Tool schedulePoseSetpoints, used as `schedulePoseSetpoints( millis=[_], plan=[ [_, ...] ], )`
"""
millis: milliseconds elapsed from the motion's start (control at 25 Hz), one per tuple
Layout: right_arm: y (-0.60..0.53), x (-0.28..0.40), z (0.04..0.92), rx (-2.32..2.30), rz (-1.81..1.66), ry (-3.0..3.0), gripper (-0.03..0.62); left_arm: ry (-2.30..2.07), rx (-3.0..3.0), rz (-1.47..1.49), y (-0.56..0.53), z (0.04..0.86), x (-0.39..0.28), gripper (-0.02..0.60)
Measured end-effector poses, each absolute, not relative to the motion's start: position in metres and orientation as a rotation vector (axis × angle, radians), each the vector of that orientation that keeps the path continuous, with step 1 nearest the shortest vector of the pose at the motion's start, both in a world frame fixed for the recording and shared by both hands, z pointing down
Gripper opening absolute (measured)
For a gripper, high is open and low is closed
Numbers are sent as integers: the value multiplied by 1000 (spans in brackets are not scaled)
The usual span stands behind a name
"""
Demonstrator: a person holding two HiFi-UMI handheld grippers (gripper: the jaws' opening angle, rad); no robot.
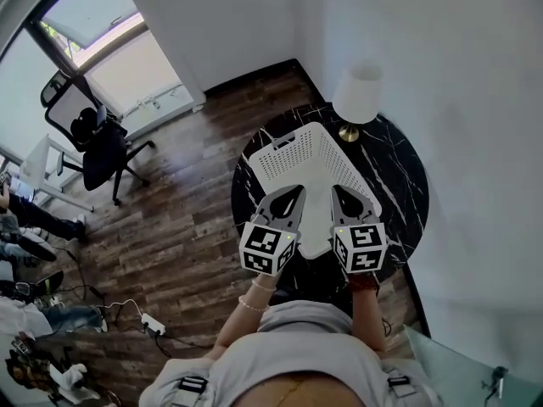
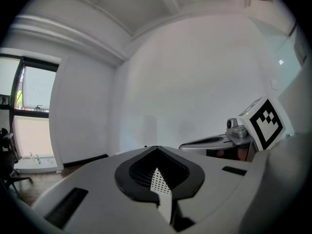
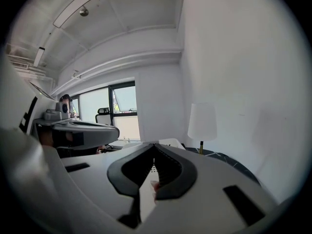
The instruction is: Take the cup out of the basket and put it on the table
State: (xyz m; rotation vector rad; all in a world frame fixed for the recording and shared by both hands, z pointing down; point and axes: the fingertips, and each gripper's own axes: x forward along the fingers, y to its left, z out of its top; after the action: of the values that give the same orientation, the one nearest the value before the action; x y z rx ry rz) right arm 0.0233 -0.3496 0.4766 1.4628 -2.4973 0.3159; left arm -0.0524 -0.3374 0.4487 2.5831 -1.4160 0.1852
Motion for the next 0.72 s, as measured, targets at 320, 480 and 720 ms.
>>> schedulePoseSetpoints(
  millis=[320,480,720],
  plan=[
    [-377,18,505,1491,356,-2388,11,-1307,2612,212,-370,463,-54,5],
    [-388,10,521,1483,393,-2352,11,-1279,2607,230,-382,472,-63,5],
    [-411,2,545,1448,424,-2300,11,-1259,2595,248,-399,481,-72,5]
  ],
)
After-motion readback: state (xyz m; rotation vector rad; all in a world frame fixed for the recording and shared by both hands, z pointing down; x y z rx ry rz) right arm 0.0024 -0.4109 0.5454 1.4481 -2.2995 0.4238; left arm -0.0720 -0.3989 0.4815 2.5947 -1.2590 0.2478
